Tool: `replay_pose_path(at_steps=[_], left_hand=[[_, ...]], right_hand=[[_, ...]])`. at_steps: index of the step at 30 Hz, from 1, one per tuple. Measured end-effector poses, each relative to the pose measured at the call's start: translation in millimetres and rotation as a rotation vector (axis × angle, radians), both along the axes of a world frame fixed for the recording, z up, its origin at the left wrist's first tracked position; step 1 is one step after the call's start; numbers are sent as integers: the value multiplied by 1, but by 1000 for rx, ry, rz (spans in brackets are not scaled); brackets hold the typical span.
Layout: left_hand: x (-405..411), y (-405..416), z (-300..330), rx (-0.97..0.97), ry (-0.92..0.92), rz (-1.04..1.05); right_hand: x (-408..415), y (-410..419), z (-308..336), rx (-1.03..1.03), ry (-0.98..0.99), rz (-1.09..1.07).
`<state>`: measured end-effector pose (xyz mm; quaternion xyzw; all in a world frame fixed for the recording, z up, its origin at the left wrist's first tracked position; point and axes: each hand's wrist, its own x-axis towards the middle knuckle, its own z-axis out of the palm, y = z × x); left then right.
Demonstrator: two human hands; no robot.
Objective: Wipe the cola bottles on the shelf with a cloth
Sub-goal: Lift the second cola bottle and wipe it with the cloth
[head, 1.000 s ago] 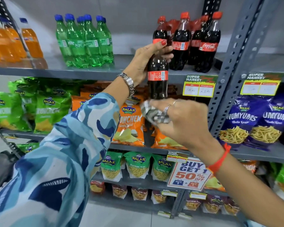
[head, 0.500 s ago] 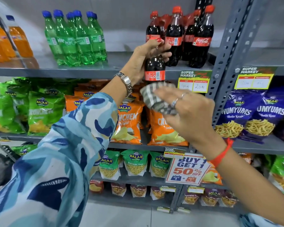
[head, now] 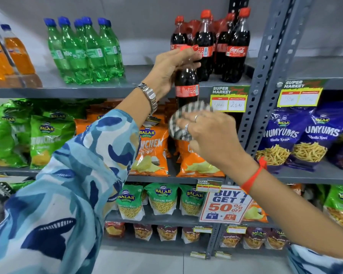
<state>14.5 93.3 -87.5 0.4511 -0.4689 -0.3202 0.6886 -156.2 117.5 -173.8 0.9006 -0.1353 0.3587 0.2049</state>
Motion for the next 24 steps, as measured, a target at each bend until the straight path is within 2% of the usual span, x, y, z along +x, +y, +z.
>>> replay_pose_path(at_steps=[2, 7, 13, 19, 24], left_hand=[[4, 1, 1, 9, 2, 28], [6, 2, 1, 24, -36, 31], [17, 3, 10, 7, -33, 85], [38, -8, 31, -76, -1, 191], [43, -18, 48, -152, -11, 264]], right_hand=[[-3, 2, -4, 19, 43, 8], [-1, 4, 16, -21, -160, 40], [5, 4, 7, 58, 86, -83], [10, -7, 28, 74, -109, 83], [20, -15, 45, 33, -164, 98]])
